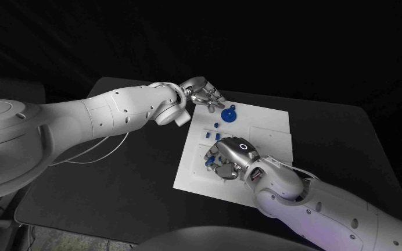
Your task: Assemble the parts on the task board
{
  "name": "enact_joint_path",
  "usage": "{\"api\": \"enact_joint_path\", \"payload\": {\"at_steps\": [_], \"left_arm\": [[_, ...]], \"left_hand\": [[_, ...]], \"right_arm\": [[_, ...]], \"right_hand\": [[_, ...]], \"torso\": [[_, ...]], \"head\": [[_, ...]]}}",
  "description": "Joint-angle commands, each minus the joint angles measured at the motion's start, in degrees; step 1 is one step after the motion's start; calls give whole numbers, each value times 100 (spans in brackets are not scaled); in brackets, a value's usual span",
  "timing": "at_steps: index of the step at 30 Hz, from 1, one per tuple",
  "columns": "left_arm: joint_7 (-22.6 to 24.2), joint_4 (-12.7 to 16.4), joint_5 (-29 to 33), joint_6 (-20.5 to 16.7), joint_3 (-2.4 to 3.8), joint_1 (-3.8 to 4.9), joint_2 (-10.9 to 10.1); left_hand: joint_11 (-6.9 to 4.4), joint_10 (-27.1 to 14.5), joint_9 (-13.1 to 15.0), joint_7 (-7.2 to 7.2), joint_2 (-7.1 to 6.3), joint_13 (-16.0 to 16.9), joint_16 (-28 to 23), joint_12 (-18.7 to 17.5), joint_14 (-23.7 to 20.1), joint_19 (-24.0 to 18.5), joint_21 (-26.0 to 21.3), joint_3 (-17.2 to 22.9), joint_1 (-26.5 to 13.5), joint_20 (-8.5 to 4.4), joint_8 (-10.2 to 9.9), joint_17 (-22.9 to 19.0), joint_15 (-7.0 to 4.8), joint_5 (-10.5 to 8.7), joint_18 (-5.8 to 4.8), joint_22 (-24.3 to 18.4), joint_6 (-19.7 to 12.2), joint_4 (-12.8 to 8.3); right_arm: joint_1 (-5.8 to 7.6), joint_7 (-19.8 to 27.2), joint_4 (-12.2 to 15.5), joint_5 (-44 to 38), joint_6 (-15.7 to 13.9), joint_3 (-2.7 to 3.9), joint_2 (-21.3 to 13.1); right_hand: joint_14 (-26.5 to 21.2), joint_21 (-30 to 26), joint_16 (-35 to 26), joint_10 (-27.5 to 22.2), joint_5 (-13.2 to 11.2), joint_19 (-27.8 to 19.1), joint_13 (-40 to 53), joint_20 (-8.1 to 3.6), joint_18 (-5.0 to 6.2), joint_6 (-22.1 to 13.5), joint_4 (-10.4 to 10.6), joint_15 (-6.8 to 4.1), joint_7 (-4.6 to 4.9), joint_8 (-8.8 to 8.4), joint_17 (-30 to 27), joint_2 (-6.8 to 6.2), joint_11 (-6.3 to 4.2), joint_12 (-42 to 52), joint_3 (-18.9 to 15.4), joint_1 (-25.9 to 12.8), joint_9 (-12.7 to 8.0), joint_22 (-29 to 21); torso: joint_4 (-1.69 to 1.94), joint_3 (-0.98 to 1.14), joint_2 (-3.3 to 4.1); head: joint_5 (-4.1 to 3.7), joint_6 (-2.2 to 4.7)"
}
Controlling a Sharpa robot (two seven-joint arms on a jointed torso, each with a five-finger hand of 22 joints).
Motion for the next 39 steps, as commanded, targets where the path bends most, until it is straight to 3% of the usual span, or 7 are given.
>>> {"api": "enact_joint_path", "payload": {"at_steps": [1, 39], "left_arm": [[41, 11, -2, 80, 4, 0, 7], [36, 1, -2, 98, 3, -3, 9]], "left_hand": [[-13, -35, 6, 5, 48, -5, 3, -22, 20, 26, 6, 7, -10, -6, -14, 5, -19, 11, -10, -7, -11, 24], [-12, -36, 5, 8, 53, -5, 5, -22, 15, 23, 6, 0, -12, -5, -15, 7, -18, 6, -10, -7, -22, 22]], "right_arm": [[-11, 30, 4, -131, 222, -6, -25], [-88, -171, -109, -339, 488, -15, 37]], "right_hand": [[113, -20, -37, 247, 38, 368, 6, -44, 54, 37, -11, -24, 4, 30, 5, -5, -193, 22, 30, 22, -4, 274], [114, -33, -63, 266, 38, 367, 7, -45, 50, 51, -61, -25, 0, 29, 53, 18, -197, 22, 43, -18, 2, 310]], "torso": [[-4, -1, -2], [2, -1, -1]], "head": [[27, -23], [46, -74]]}}
